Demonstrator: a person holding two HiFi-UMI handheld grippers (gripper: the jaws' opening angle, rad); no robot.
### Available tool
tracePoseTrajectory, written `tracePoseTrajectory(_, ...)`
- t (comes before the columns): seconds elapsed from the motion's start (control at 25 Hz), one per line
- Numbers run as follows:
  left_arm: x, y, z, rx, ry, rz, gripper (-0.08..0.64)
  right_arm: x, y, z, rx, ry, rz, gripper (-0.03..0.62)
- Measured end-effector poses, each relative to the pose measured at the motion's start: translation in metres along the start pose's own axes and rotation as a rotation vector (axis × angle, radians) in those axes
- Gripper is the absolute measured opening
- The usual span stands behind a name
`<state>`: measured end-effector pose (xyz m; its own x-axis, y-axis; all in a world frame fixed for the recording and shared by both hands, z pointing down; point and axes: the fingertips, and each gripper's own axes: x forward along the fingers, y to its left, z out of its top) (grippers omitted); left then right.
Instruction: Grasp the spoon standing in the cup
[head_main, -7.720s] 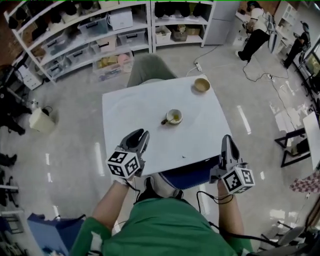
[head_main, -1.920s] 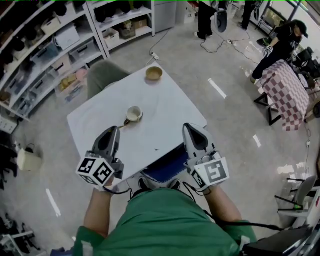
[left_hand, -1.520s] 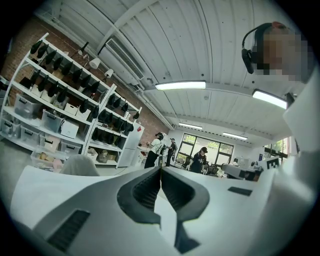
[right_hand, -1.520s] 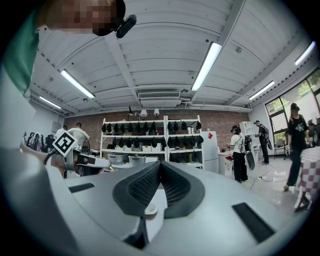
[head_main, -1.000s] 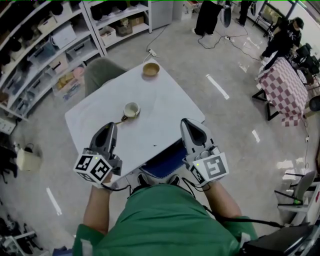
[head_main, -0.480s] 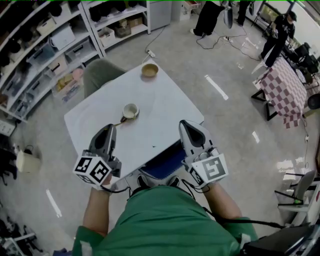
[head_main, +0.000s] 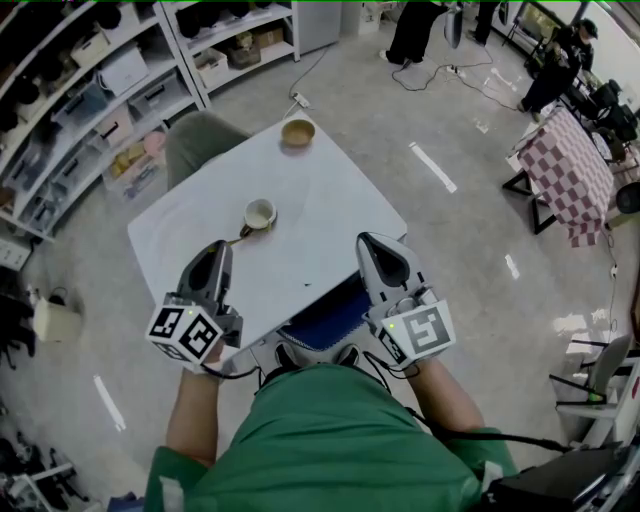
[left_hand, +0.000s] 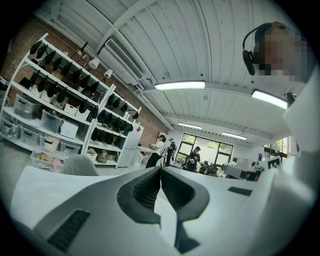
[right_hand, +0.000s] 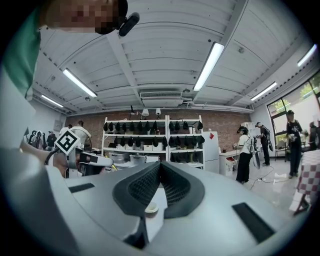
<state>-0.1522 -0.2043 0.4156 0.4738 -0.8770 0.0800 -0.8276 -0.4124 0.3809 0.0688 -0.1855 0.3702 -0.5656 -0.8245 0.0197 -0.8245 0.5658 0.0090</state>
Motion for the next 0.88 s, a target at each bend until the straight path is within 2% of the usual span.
tracePoseTrajectory(0.2, 0.001, -0.003, 0.000, 0.001, 0.002, -0.004, 0.025, -0.001, 0.000, -0.001, 0.001, -0.001, 0.008, 0.023)
tracePoseTrajectory(0.4, -0.004, -0.006, -0.001, -0.003, 0.005, 0.003, 0.025, -0.006, 0.001, -0.004, 0.048, 0.003, 0.015, 0.023)
tracePoseTrajectory(0.68, -0.003, -0.012, -0.003, 0.003, -0.009, 0.010, 0.025, -0.011, 0.002, 0.003, -0.025, -0.024, 0.035, 0.023)
tracePoseTrajectory(0.88, -0.003, -0.017, -0.005, 0.000, -0.011, 0.025, 0.025, -0.015, -0.001, 0.001, -0.016, -0.021, 0.045, 0.023)
